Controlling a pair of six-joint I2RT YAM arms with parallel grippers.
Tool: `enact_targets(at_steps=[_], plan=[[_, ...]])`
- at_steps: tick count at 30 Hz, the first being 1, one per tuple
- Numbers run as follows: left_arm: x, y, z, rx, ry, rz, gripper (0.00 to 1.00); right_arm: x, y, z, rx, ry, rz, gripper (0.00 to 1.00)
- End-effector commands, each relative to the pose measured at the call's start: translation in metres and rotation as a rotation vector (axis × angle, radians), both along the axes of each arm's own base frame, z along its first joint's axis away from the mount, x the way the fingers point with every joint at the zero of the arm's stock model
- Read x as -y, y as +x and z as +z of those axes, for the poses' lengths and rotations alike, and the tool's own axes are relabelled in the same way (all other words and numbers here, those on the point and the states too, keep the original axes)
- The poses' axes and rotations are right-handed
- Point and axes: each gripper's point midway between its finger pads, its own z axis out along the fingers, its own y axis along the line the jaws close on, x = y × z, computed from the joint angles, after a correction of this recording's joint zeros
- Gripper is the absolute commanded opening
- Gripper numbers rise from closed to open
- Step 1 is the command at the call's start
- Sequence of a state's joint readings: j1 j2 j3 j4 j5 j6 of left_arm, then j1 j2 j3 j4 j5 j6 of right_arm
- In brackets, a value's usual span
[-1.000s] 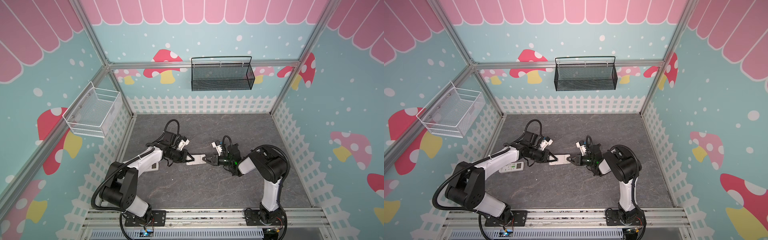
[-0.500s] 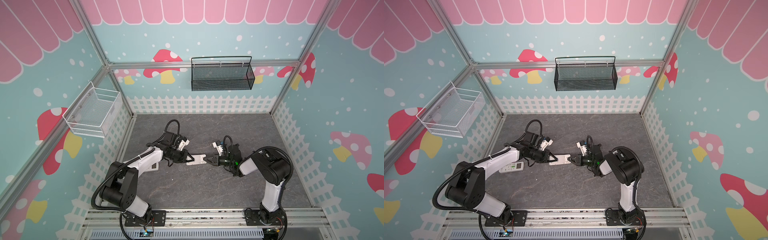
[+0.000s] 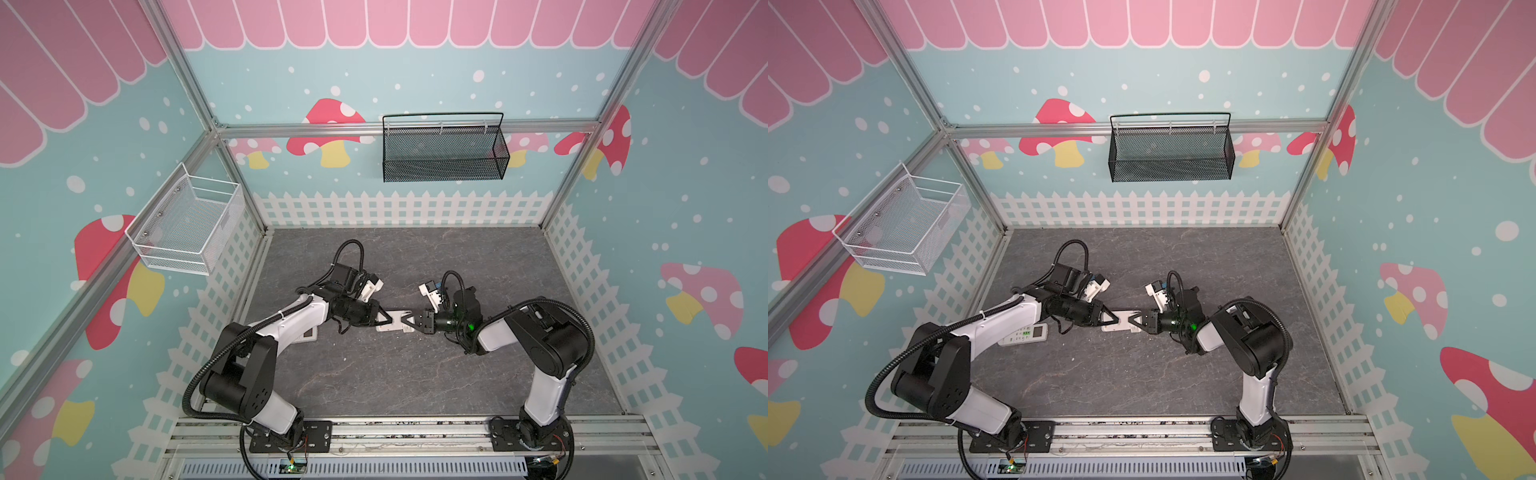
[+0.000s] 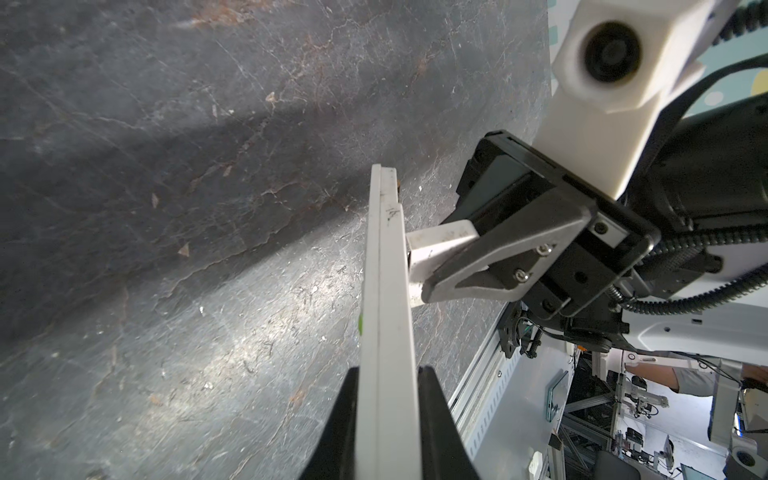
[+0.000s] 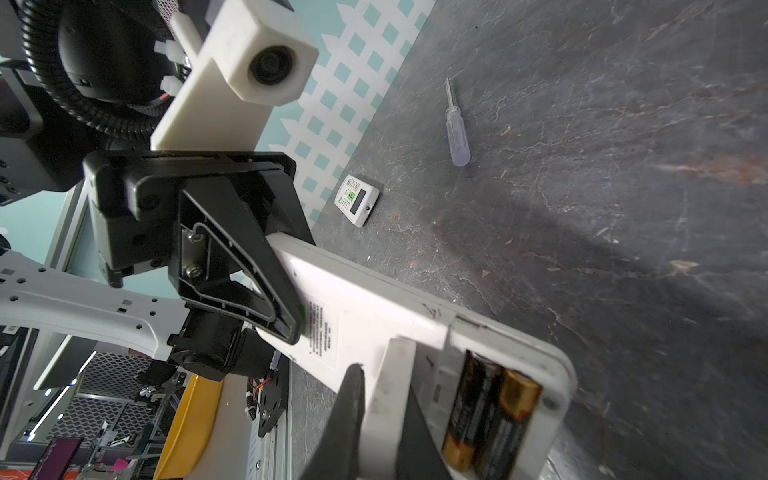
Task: Unload the batteries from the remote control
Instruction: 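Pull the battery cover off with the right gripper, exposing the batteries, then lower the remote with the left gripper while the right gripper withdraws the cover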
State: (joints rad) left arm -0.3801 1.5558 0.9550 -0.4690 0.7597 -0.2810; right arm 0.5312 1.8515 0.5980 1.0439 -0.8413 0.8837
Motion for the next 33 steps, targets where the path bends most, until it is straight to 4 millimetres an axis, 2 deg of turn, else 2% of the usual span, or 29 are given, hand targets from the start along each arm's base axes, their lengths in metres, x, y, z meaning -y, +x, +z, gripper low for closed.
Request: enact_targets(at_steps=[1,6,11,14,17,22,28,33], plan=[[0.007,0.005,0.015,0.050,-0.043,-0.021,0.00,0.002,-0.002,0.014,0.035,0.014,-0.001,0.08],[0.005,0.008,0.008,0.030,-0.019,0.009,0.00,0.016,-0.001,0.018,0.047,-0.017,-0.041,0.07],[0.008,0.006,-0.005,-0.014,0.010,0.028,0.00,0.050,0.008,0.021,0.077,-0.128,-0.152,0.06],[0.019,-0.001,-0.007,-0.022,0.007,-0.012,0.00,0.080,0.021,0.009,0.107,-0.342,-0.246,0.06],[0.022,-0.003,-0.013,-0.038,0.026,-0.015,0.01,0.121,0.032,0.000,0.101,-0.538,-0.356,0.06],[0.023,-0.003,-0.031,-0.082,0.078,0.000,0.07,0.185,0.048,0.002,0.072,-0.703,-0.524,0.05],[0.013,-0.003,-0.043,-0.088,0.142,0.034,0.21,0.247,0.062,-0.003,0.050,-0.929,-0.650,0.06],[0.003,-0.003,-0.053,-0.097,0.193,0.061,0.43,0.284,0.063,-0.009,0.042,-1.037,-0.705,0.06]])
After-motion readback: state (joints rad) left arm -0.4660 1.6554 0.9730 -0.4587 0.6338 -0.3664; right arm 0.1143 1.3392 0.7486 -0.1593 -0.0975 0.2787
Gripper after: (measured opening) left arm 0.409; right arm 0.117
